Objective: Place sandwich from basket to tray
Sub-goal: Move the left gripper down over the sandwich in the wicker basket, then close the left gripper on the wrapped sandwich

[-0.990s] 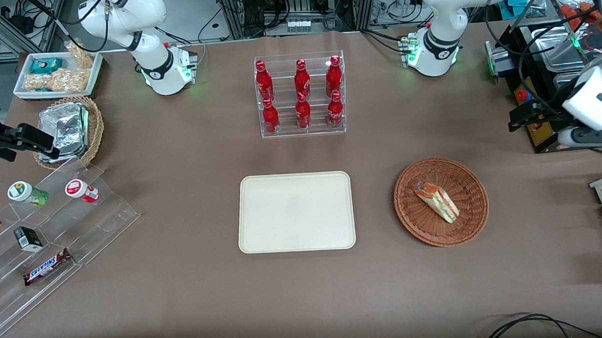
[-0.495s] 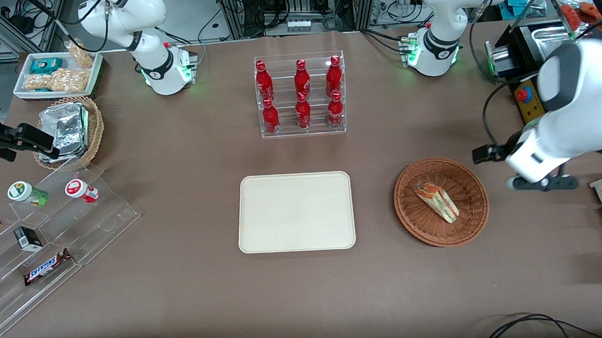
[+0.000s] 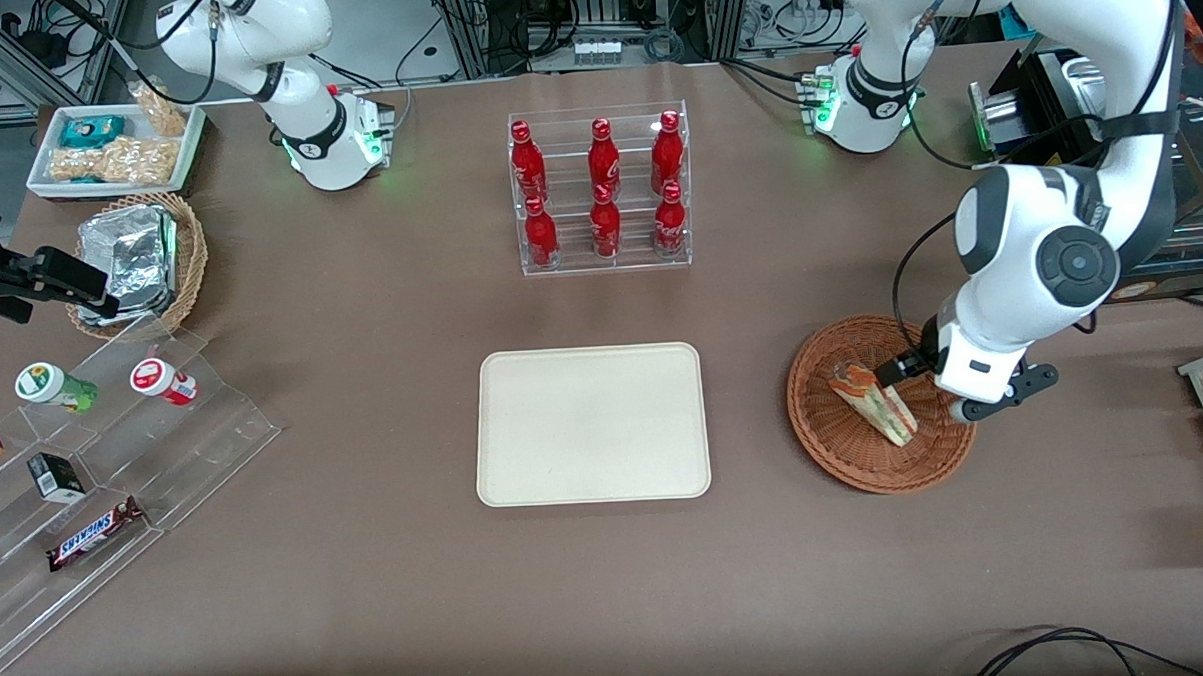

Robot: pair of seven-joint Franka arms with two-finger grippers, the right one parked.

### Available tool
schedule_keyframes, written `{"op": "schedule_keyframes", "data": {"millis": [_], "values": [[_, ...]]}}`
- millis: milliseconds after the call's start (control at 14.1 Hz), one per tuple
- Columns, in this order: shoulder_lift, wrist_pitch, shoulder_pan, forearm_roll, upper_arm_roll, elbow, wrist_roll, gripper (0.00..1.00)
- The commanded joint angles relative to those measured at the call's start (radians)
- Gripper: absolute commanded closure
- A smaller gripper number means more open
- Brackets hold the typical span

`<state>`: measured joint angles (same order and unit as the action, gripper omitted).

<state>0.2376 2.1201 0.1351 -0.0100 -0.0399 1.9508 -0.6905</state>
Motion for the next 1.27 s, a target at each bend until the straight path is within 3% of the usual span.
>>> {"op": "schedule_keyframes", "data": {"millis": [0,212,424,495,566,636,778,1061,1202], "values": [[0.064,0.067,0.038,0.018,0.005,-0.004,-0.313,0.00],[0.138,0.135,0.047,0.077,0.005,-0.004,-0.477,0.00],[0.186,0.152,0.051,0.084,0.005,-0.010,-0.486,0.00],[0.195,0.150,0.050,0.082,0.006,-0.015,-0.488,0.35],[0.192,0.149,0.046,0.084,0.006,-0.015,-0.483,0.78],[0.187,0.141,0.043,0.084,0.006,-0.015,-0.471,0.92],[0.180,0.123,0.046,0.084,0.006,-0.016,-0.474,0.95],[0.151,-0.128,0.055,0.082,0.003,-0.139,-0.471,0.94],[0.155,-0.137,0.105,0.096,-0.006,-0.165,-0.407,0.94]]}}
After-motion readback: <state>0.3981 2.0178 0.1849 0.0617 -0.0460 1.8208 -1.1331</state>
